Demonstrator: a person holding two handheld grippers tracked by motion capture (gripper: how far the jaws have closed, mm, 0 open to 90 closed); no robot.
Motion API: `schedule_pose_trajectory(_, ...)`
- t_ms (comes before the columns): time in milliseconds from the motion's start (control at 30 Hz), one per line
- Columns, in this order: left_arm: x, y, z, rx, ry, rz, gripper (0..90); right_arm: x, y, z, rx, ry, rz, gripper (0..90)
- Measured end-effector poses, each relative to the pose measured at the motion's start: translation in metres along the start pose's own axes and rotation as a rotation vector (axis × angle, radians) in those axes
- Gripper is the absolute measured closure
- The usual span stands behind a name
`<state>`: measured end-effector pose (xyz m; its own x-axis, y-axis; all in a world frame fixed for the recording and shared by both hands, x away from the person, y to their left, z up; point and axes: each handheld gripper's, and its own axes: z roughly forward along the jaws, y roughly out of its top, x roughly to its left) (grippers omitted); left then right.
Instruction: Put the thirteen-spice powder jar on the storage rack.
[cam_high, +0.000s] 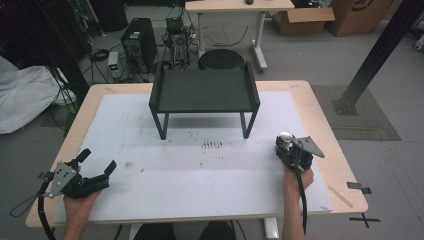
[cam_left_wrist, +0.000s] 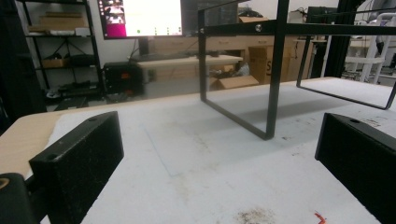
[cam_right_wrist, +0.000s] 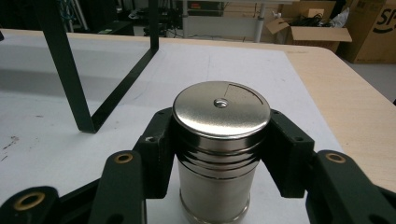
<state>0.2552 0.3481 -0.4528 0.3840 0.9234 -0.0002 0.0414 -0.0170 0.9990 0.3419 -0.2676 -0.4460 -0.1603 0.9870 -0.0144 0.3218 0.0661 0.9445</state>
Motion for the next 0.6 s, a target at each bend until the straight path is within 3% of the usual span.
schedule_pose_trajectory(367,0.0,0.0,0.0001,0.001,0.0,0.0,1.5,0.0023,0.0002,-0.0026,-0.007,0.018,-0.008,48.9)
schedule_pose_trajectory(600,0.0,0.0,0.0001,0.001,0.0,0.0,1.5,0.0064,0.0065,-0.0083,-0.018,0.055,-0.033,48.9)
